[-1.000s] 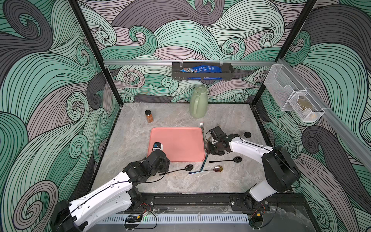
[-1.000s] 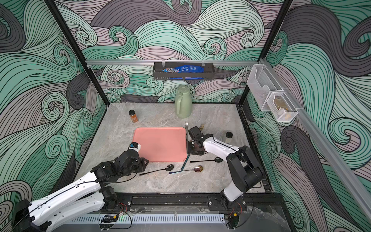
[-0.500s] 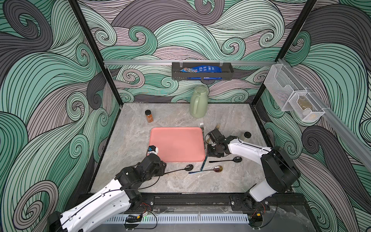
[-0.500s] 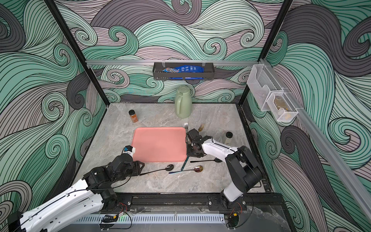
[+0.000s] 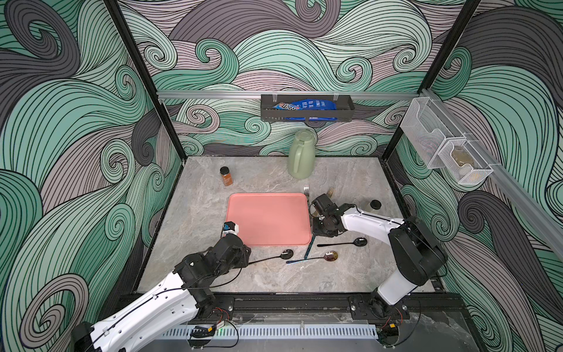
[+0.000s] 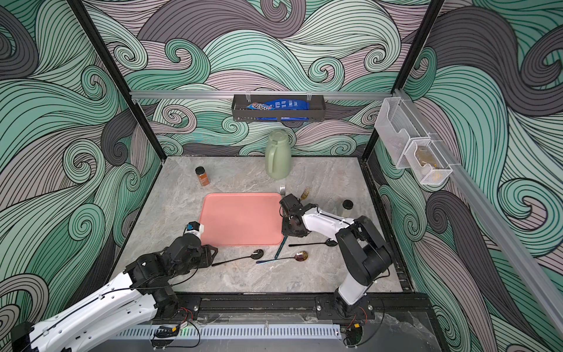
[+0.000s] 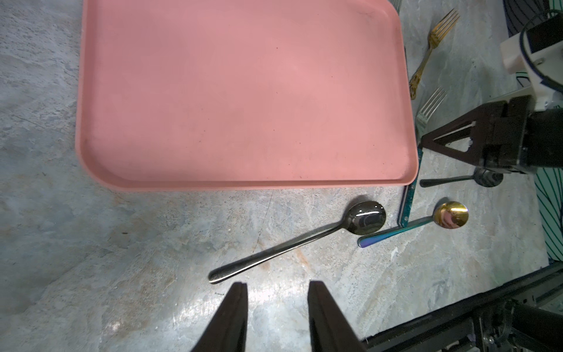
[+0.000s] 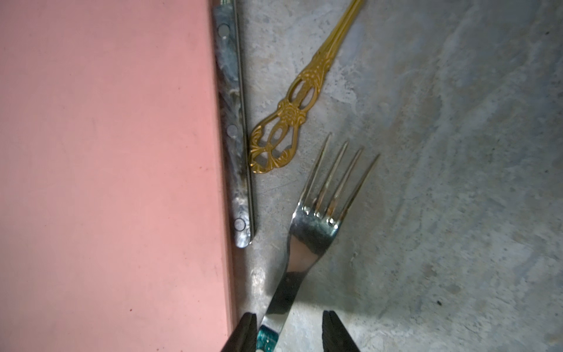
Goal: Set the spoon and fork side by side
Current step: Pick up the fork at the center of the board.
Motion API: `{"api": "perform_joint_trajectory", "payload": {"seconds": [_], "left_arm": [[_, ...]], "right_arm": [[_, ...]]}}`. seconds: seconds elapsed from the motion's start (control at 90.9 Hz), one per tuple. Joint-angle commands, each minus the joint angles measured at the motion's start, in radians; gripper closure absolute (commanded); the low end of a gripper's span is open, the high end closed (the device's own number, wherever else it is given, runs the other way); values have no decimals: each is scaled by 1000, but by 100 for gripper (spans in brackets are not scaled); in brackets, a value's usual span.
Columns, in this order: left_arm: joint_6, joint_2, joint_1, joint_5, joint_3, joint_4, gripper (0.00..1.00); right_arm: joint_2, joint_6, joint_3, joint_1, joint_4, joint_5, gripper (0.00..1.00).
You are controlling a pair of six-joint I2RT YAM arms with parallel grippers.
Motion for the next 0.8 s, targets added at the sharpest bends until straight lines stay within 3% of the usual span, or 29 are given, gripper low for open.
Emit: {"api": "perform_joint_trajectory", "payload": {"seconds": [0.0, 0.374, 0.792], "left_arm": [[-13, 12, 2, -18, 10, -25, 63], [-12, 37, 2, -35, 6, -1, 63], [-17, 13, 2, -51, -25, 9, 63]], "right_arm": [[39, 7, 26, 6, -18, 37, 61], [69, -29, 37, -4, -22, 76, 69], [149, -104, 101, -86, 14, 57, 75]]}}
